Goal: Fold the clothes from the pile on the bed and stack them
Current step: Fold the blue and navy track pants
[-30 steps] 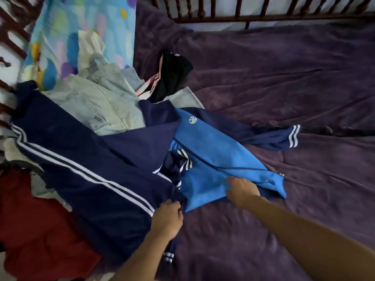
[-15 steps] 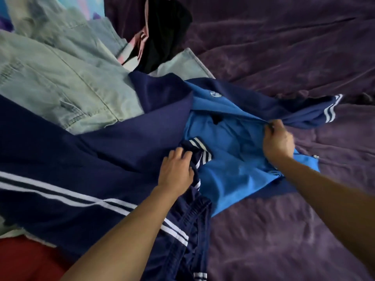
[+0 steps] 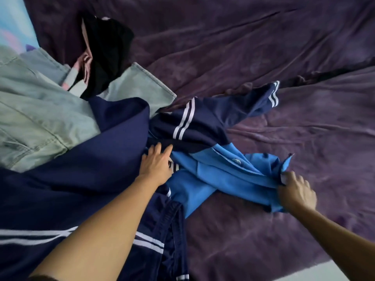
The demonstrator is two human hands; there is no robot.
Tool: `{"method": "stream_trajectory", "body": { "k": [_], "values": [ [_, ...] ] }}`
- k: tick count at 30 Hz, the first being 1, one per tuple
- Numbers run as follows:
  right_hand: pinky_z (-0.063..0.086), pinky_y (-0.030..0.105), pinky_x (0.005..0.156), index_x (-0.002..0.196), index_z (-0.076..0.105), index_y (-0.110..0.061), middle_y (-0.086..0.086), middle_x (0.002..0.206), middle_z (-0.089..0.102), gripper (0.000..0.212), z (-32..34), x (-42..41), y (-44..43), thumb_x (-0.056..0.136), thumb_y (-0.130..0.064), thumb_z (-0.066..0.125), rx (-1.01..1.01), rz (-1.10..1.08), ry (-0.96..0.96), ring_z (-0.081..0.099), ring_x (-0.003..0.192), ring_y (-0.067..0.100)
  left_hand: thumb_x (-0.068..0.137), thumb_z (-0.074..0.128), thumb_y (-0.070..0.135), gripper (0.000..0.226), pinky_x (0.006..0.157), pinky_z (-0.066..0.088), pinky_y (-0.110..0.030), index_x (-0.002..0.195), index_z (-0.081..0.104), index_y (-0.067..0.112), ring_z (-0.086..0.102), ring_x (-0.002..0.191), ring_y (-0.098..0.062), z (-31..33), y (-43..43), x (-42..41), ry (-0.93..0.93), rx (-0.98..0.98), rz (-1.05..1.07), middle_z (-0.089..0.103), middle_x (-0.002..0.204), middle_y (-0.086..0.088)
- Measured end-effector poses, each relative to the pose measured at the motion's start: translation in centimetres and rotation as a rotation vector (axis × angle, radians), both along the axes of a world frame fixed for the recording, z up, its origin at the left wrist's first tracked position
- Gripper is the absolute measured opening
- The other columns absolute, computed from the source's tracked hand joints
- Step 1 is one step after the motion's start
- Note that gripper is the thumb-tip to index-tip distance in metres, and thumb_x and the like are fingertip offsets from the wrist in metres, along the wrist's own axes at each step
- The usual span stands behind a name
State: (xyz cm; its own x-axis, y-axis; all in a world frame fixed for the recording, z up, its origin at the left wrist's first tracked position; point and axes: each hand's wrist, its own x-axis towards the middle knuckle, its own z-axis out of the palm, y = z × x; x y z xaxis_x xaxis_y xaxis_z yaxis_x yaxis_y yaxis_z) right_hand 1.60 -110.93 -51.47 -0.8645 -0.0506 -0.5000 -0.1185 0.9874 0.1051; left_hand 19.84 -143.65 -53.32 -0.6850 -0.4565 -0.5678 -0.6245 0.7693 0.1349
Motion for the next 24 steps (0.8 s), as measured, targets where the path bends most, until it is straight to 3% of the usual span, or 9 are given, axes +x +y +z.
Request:
{"method": "stream_trajectory", "body": {
  "k": [5,9,12,14,16,18,20,22,24],
  "values": [
    [0.042,0.047,0.09,0.128,0.056,-0.016,0.008,0.13,0.054,0.055,-0.7,3.1,-11.3,0.074,-0.025,0.065,-0.491,0.586,0.133,0.05,0.116,0.034,0.09,0.057,0.027,0.067,0.114,0.026,-0.043,0.148,0.023,0.024,0.017,0.142,-0.03,-0.3,1.6,1.2,-0.05,0.041,0.031,0.009,0.158,-0.01],
    [0.039,0.041,0.095,0.14,0.041,-0.02,0.007,0.133,0.053,0.055,-2.2,4.0,-17.6,0.089,-0.03,0.06,-0.345,0.732,-0.132,0.05,0.121,0.03,0.09,0.056,0.021,0.067,0.108,0.033,-0.041,0.148,0.023,0.023,0.025,0.139,-0.03,0.4,2.4,2.0,0.013,0.065,0.129,0.014,0.157,-0.008],
    [0.044,0.038,0.086,0.13,0.055,-0.026,0.012,0.119,0.064,0.036,-1.5,3.5,-16.9,0.095,-0.024,0.048,-0.423,0.681,-0.198,0.058,0.108,0.035,0.09,0.058,0.02,0.076,0.108,0.031,-0.043,0.151,0.013,0.023,0.025,0.138,-0.036,1.7,3.3,1.4,0.104,-0.027,0.174,0.013,0.157,-0.013],
    [0.045,0.04,0.082,0.134,0.054,-0.028,0.015,0.111,0.068,0.043,0.9,3.0,-14.0,0.092,-0.02,0.05,-0.596,0.687,-0.149,0.061,0.1,0.039,0.089,0.061,0.022,0.083,0.108,0.029,-0.044,0.152,0.007,0.025,0.023,0.138,-0.035,2.9,3.7,0.2,0.154,-0.152,0.145,0.012,0.156,-0.015],
    [0.048,0.04,0.074,0.134,0.055,-0.026,0.014,0.097,0.072,0.053,4.2,2.2,-10.1,0.083,-0.017,0.048,-0.784,0.699,-0.093,0.066,0.087,0.037,0.087,0.062,0.027,0.076,0.107,0.028,-0.045,0.149,0.018,0.027,0.022,0.139,-0.032,3.9,4.0,-1.6,0.177,-0.204,0.119,0.017,0.155,-0.013],
    [0.05,0.034,0.071,0.127,0.059,-0.028,0.004,0.088,0.073,0.053,7.8,1.2,-6.5,0.077,-0.021,0.042,-0.936,0.64,-0.076,0.068,0.078,0.027,0.085,0.062,0.029,0.046,0.099,0.031,-0.043,0.128,0.047,0.023,0.037,0.13,-0.029,5.0,4.7,-3.5,0.184,-0.155,0.117,0.042,0.139,-0.009],
    [0.049,0.021,0.074,0.115,0.062,-0.03,-0.017,0.087,0.07,0.044,10.8,-0.3,-4.0,0.078,-0.017,0.042,-1.088,0.477,-0.026,0.066,0.079,0.004,0.083,0.06,0.026,0.01,0.086,0.035,-0.04,0.09,0.057,0.021,0.056,0.106,-0.028,6.2,5.9,-4.9,0.208,-0.085,0.163,0.063,0.106,-0.004],
    [0.04,0.005,0.072,0.107,0.065,-0.025,-0.026,0.083,0.065,0.038,13.5,-2.2,-2.4,0.079,-0.007,0.046,-1.184,0.29,0.107,0.057,0.079,-0.016,0.08,0.061,0.025,0.011,0.079,0.039,-0.038,0.073,0.052,0.024,0.062,0.091,-0.028,7.3,7.4,-5.1,0.248,-0.004,0.245,0.066,0.085,0.0],
    [0.037,0.003,0.067,0.103,0.067,-0.015,-0.02,0.08,0.063,0.027,15.6,-4.1,-1.0,0.086,-0.008,0.047,-1.231,0.09,0.203,0.054,0.074,-0.016,0.077,0.063,0.024,0.022,0.074,0.039,-0.035,0.066,0.045,0.03,0.061,0.087,-0.025,8.6,8.7,-4.9,0.26,0.061,0.273,0.06,0.075,0.007]
  ]
}}
